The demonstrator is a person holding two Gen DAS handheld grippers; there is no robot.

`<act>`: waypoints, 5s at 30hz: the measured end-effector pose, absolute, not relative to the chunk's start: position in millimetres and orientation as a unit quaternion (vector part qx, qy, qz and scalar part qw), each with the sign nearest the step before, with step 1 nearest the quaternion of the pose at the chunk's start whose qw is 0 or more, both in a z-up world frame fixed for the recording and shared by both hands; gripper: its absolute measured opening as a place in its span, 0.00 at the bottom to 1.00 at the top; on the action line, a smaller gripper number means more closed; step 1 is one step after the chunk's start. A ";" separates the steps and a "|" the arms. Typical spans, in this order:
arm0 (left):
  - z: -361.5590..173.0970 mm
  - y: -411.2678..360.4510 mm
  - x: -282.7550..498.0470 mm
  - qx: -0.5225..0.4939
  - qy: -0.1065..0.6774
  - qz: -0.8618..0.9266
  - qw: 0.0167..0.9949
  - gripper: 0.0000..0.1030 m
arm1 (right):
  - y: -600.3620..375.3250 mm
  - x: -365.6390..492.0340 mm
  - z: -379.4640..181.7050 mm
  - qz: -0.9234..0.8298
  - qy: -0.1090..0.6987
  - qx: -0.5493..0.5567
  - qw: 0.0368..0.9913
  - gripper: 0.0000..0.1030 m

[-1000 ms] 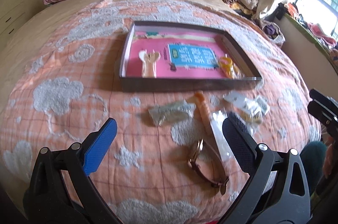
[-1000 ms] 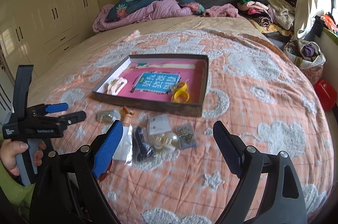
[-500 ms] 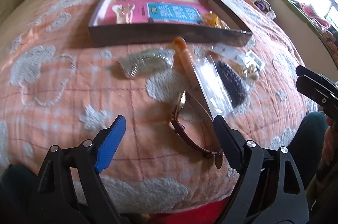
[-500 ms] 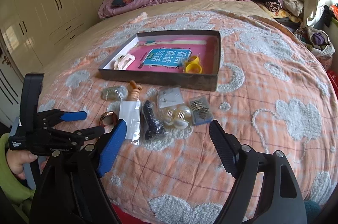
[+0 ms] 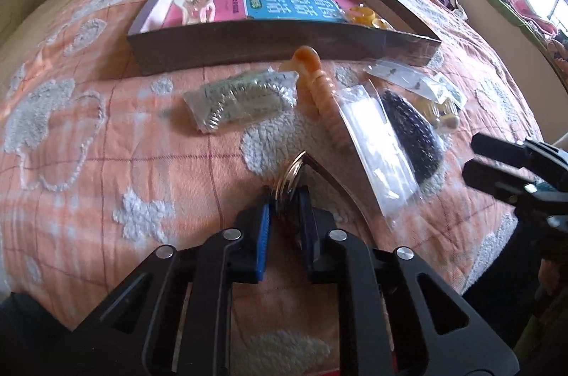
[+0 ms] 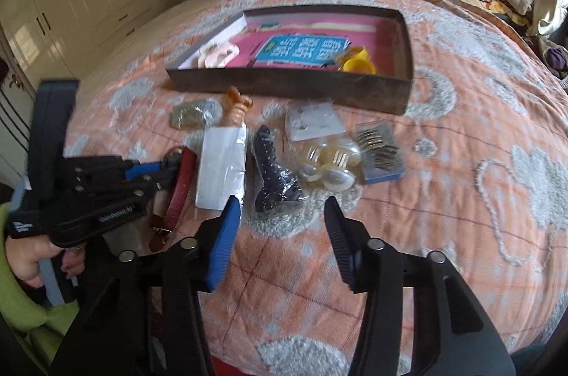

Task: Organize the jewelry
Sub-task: 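Grasp the brown watch with the left tool while the right tool grasps the bagged bead bracelet, then carry the watch and bead bracelet into the box and open both tools, then withdraw both tools from the box toward the remaining items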

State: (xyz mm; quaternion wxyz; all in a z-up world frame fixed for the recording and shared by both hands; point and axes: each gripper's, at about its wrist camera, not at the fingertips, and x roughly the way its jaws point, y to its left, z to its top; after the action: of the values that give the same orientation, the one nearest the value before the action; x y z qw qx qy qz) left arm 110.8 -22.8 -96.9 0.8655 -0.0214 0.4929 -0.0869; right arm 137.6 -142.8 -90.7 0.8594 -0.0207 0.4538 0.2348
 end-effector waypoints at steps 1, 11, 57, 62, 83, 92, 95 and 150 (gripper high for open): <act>-95.7 -21.8 111.1 -0.022 0.490 -0.089 0.867 0.08 | -140.9 138.9 -93.9 0.235 0.457 -0.023 0.858 0.45; -73.8 -8.1 103.9 -0.031 0.463 -0.092 0.881 0.06 | -120.0 155.7 -116.9 0.227 0.468 -0.049 0.853 0.45; 9.5 16.3 157.8 -0.044 0.392 -0.091 0.914 0.06 | -148.6 168.8 9.7 0.229 0.335 0.025 0.913 0.33; 13.1 9.4 170.8 -0.042 0.386 -0.102 0.916 0.06 | -155.9 180.8 13.6 0.213 0.332 0.030 0.918 0.33; 10.8 -11.5 233.3 -0.038 0.397 -0.105 0.911 0.06 | -175.7 252.4 8.2 0.161 0.334 0.048 0.927 0.33; -10.7 -17.0 256.7 -0.038 0.423 -0.098 0.900 0.06 | -184.2 278.5 -16.9 0.147 0.364 0.045 0.919 0.33; -20.4 -18.0 264.9 -0.037 0.434 -0.094 0.895 0.06 | -185.0 285.1 -29.4 0.141 0.377 0.042 0.914 0.33; 7.2 -35.6 252.6 -0.013 0.428 -0.052 0.902 0.69 | -222.8 239.1 16.6 0.136 0.317 0.102 0.933 0.79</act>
State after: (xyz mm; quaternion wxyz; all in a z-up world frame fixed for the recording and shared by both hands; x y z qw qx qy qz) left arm 252.6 -35.6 7.2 0.9024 -0.0134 0.4276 -0.0517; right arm 239.1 -222.8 16.6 0.9329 0.1021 0.3173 0.1361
